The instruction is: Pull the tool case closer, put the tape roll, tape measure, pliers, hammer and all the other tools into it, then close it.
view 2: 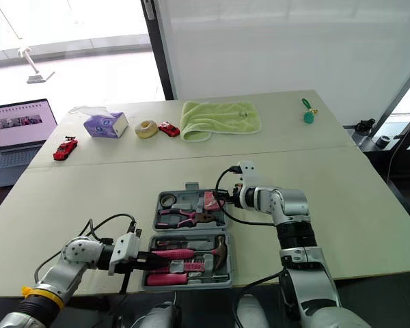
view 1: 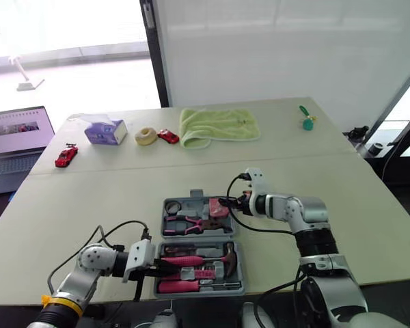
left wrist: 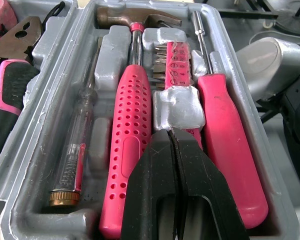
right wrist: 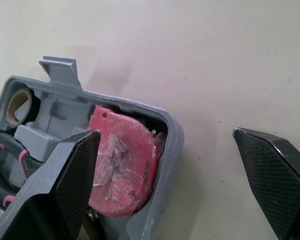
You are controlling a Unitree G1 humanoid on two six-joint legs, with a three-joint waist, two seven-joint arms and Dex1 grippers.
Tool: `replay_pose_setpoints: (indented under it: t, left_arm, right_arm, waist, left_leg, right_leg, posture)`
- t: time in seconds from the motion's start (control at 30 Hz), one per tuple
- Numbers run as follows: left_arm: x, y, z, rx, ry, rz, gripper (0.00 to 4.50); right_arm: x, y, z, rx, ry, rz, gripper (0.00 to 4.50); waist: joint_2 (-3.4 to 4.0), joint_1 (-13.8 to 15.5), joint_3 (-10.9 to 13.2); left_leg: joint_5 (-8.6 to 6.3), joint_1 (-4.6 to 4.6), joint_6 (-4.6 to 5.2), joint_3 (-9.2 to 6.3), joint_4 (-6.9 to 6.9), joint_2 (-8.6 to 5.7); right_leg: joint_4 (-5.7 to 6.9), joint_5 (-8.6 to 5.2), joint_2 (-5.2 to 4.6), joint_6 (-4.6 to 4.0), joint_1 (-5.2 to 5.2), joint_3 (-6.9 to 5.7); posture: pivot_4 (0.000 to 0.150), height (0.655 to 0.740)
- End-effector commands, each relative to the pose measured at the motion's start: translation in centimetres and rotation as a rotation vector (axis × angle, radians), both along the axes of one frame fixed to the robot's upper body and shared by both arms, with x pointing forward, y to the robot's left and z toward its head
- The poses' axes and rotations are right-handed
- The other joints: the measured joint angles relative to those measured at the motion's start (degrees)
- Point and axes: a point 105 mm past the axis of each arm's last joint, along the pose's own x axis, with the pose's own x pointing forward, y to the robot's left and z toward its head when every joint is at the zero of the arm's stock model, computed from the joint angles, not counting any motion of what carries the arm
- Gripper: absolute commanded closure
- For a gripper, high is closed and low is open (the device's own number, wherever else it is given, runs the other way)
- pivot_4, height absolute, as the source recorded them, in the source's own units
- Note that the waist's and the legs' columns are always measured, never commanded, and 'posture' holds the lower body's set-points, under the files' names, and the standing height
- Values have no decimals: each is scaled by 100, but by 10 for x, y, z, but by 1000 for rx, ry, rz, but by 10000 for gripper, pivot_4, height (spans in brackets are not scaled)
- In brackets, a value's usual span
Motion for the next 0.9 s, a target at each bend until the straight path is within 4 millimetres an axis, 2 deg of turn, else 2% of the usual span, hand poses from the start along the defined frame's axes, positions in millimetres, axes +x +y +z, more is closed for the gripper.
replay_pose_setpoints:
  t: [0.03,0.17,0.4,0.5,0.63,0.73,0.9]
  left_arm:
    - [-7,2,-17,73,56,-11,45000]
    - [-7,2,-20,72,59,-9,45000]
    - [-7,2,-27,75,61,-8,45000]
    - [-8,3,-30,75,62,-8,45000]
    - [-10,5,-34,80,59,-8,45000]
    - [-9,5,-33,77,53,-9,45000]
    - [-4,3,-24,70,33,-6,45000]
  right_arm:
    - [-8,13,-17,61,89,21,83]
    - [-11,27,-7,199,102,55,83]
    - [-8,32,14,386,84,50,83]
    - [-5,27,21,410,54,40,83]
    - [-3,19,40,495,7,35,83]
    - [-3,13,41,501,9,26,83]
    - [-11,15,43,522,17,59,83]
  waist:
    - [-8,-3,-6]
    - [-18,-6,-12]
    - [-15,3,-11]
    - [-14,2,-10]
    - [-14,4,-10]
    - [-13,8,-11]
    - [-13,9,-11]
  left_leg:
    - [0,2,0,0,-1,0]
    - [0,5,0,0,-3,1]
    - [0,3,0,0,-6,0]
    - [0,3,0,0,-7,0]
    - [0,3,0,0,-7,0]
    - [0,3,0,0,-7,0]
    - [0,2,0,0,-7,0]
  right_leg:
    - [0,0,0,0,2,0]
    - [0,0,1,0,3,0]
    - [-1,0,1,0,1,1]
    - [-1,0,1,0,0,1]
    - [-1,0,1,0,0,1]
    - [-1,0,1,0,0,1]
    - [-1,0,1,0,0,1]
  posture:
    - [1500,7400]
    - [1500,7400]
    - [1500,7400]
    - [1500,7400]
    - [1500,7400]
    - [1500,7400]
    - [1500,7400]
